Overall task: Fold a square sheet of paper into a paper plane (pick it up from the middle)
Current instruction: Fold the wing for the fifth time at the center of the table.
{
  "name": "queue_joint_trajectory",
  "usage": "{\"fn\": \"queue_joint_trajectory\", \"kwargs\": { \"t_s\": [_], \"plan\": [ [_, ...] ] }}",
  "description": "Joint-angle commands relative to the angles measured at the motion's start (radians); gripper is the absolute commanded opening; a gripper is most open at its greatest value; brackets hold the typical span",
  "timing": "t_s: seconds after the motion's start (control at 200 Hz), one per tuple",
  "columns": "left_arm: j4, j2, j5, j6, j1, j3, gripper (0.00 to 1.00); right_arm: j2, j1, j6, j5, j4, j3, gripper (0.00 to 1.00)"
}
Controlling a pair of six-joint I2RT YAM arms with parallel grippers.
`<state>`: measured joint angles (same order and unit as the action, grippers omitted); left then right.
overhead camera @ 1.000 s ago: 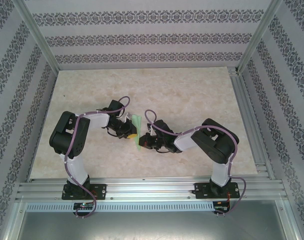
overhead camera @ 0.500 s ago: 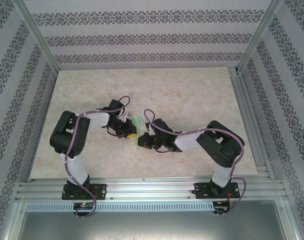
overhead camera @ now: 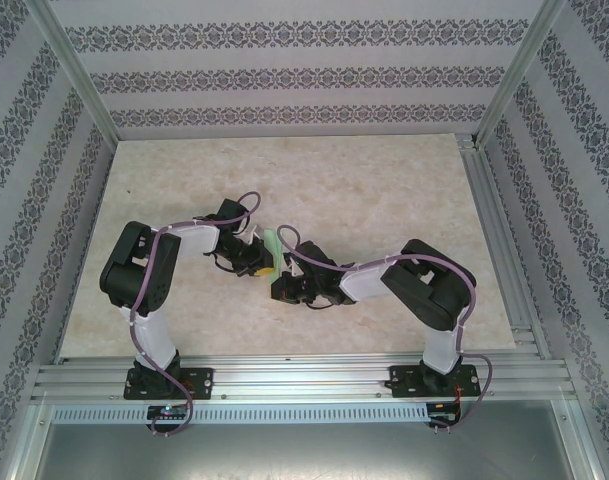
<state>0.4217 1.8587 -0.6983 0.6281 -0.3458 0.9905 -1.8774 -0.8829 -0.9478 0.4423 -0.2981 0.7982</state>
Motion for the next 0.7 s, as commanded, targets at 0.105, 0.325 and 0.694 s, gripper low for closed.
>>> {"fn": "queue_joint_trajectory", "kwargs": {
  "t_s": [0.105, 0.325, 0.694],
  "plan": [
    [0.023, 0.025, -0.001, -0.029, 0.018, 0.013, 0.15, 0.083, 0.004, 0.034, -0.020, 0.044, -0.004, 0.03],
    [0.023, 0.022, -0.002, -0.029, 0.019, 0.016, 0.15, 0.175, 0.049, 0.055, -0.056, 0.068, -0.020, 0.03],
    [0.023, 0.026, -0.004, -0.032, 0.020, 0.013, 0.15, -0.029, 0.027, -0.005, 0.026, -0.006, 0.026, 0.03]
  ]
}}
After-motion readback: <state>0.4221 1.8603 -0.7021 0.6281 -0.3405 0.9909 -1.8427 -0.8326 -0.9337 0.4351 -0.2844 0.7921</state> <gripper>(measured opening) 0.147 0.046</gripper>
